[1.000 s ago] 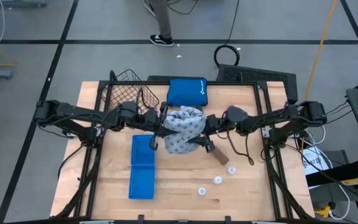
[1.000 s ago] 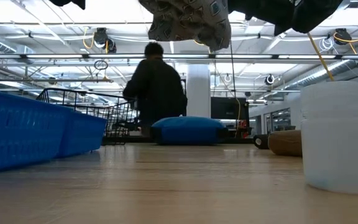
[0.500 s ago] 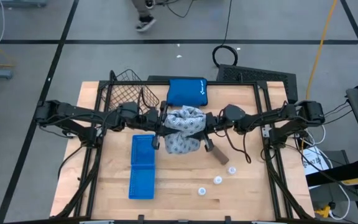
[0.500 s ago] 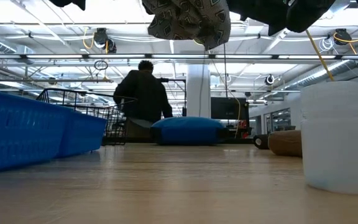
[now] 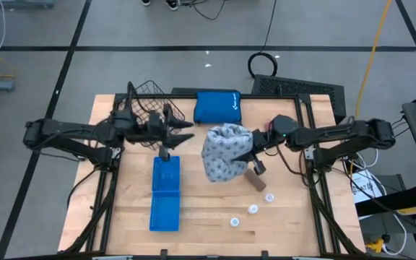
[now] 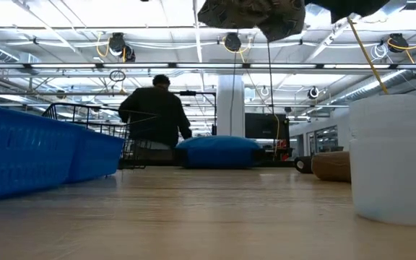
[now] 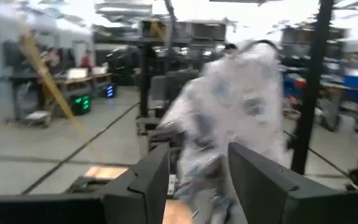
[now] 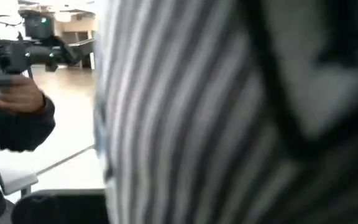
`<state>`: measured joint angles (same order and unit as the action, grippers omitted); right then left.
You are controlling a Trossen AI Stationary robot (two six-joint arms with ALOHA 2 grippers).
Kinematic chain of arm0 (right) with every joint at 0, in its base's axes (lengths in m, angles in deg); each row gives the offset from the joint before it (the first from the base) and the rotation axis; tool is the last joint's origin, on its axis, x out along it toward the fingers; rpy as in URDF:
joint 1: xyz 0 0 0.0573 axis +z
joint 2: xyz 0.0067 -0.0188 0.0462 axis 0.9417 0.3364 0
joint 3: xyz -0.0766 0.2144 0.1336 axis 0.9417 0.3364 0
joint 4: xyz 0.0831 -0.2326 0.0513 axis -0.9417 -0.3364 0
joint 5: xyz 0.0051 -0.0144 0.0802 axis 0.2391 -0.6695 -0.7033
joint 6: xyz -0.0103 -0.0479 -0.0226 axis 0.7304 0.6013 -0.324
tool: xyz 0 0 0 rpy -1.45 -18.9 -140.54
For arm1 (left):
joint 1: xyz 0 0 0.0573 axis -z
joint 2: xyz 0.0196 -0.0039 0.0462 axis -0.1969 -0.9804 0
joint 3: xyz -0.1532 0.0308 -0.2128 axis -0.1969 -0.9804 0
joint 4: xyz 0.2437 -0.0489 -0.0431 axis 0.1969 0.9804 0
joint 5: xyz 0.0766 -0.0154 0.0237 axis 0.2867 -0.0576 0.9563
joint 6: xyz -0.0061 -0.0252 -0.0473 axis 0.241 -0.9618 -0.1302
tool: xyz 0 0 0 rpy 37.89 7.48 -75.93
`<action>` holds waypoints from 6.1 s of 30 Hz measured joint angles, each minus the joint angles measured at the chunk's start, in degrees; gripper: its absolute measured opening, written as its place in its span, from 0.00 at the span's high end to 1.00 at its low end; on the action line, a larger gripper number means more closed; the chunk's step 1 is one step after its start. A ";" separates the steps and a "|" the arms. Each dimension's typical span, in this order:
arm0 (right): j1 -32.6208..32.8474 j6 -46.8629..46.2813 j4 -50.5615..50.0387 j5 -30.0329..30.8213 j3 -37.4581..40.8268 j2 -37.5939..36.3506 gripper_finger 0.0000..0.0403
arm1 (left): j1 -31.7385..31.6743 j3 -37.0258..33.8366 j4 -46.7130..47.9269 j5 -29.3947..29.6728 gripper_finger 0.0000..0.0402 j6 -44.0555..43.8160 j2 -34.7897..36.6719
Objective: Pick & place medical supplies in basket/bin
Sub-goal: Put the folded gray patient gown into the black wire basket
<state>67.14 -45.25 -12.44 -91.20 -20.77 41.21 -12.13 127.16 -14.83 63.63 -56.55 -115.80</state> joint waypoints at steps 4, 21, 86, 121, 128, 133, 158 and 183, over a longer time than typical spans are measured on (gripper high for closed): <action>-0.07 2.27 -3.33 0.80 0.00 -0.77 0.90 | 0.00 0.04 -0.38 3.21 0.53 -8.59 0.54; -0.07 5.66 -3.94 1.39 0.02 0.01 0.90 | 7.01 10.92 3.50 -1.29 0.11 4.36 -14.08; -4.66 2.85 -25.03 9.03 0.04 -13.04 0.16 | 5.64 -10.26 13.89 59.40 0.89 -2.82 24.84; -4.70 5.07 -24.42 8.98 0.09 -10.07 0.16 | -16.82 -36.96 -2.38 38.65 0.89 -10.99 19.47; -4.70 4.28 -24.18 8.96 0.08 -10.07 0.16 | -21.78 -40.63 -3.80 33.68 0.89 -14.15 19.47; -4.70 4.37 -23.11 8.96 0.09 -10.07 0.16 | -23.60 -40.86 -1.98 33.88 0.83 -14.25 19.43; -4.70 4.04 -22.75 9.20 0.09 -10.07 0.16 | -26.32 -28.63 3.33 54.21 0.12 2.50 19.45; -4.70 4.04 -22.80 9.25 0.09 -9.77 0.16 | -41.17 -14.69 44.01 32.34 0.94 -21.01 -5.98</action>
<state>62.44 -41.21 -35.23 -81.96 -20.68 31.44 -53.30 112.47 29.19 95.98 -77.56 -121.78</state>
